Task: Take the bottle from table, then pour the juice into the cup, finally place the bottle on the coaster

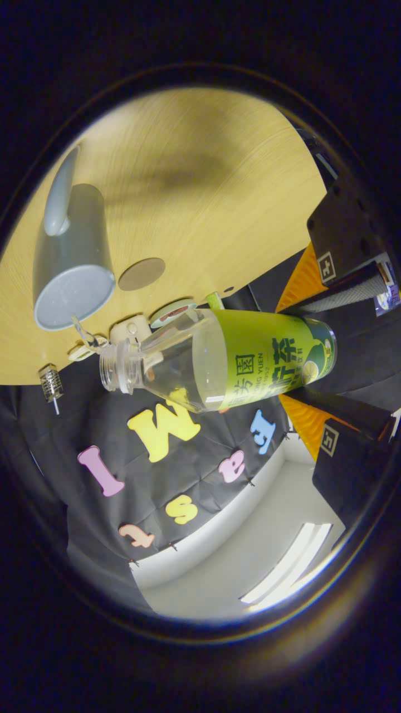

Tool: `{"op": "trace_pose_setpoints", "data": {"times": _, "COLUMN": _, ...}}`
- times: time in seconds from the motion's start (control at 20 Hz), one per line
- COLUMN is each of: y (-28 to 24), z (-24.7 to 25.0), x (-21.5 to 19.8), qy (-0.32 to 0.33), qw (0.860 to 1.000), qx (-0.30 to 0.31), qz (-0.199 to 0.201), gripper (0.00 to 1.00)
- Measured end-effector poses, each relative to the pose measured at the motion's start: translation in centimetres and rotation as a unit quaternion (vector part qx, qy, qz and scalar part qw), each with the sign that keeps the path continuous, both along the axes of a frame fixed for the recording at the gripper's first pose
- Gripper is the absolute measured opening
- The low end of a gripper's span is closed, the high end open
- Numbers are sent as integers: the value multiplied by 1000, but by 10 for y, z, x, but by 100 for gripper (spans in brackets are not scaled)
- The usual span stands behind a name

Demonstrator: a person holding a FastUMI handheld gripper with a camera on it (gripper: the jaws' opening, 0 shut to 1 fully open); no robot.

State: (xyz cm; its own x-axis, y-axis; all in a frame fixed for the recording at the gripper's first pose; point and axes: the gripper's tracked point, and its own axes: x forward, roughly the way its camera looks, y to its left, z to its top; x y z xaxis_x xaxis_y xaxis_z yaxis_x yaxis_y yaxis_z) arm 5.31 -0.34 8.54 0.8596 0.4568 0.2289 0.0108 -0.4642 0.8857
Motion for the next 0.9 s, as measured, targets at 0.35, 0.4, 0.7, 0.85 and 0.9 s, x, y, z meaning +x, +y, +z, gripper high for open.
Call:
{"op": "trace_pose_setpoints", "data": {"times": 0.35, "y": -8, "z": 11, "x": 2, "qy": 0, "qw": 1000, "qx": 20, "qz": -13, "gripper": 76}}
{"op": "trace_pose_setpoints", "data": {"times": 0.4, "y": -9, "z": 13, "x": 2, "qy": 0, "qw": 1000, "qx": 22, "qz": -13, "gripper": 76}}
{"op": "trace_pose_setpoints", "data": {"times": 0.7, "y": -14, "z": 24, "x": 2, "qy": -2, "qw": 999, "qx": 40, "qz": -28, "gripper": 77}}
{"op": "trace_pose_setpoints", "data": {"times": 0.85, "y": -17, "z": 26, "x": 4, "qy": -1, "qw": 998, "qx": 47, "qz": -34, "gripper": 77}}
{"op": "trace_pose_setpoints", "data": {"times": 0.9, "y": -18, "z": 28, "x": 2, "qy": -2, "qw": 998, "qx": 48, "qz": -35, "gripper": 77}}
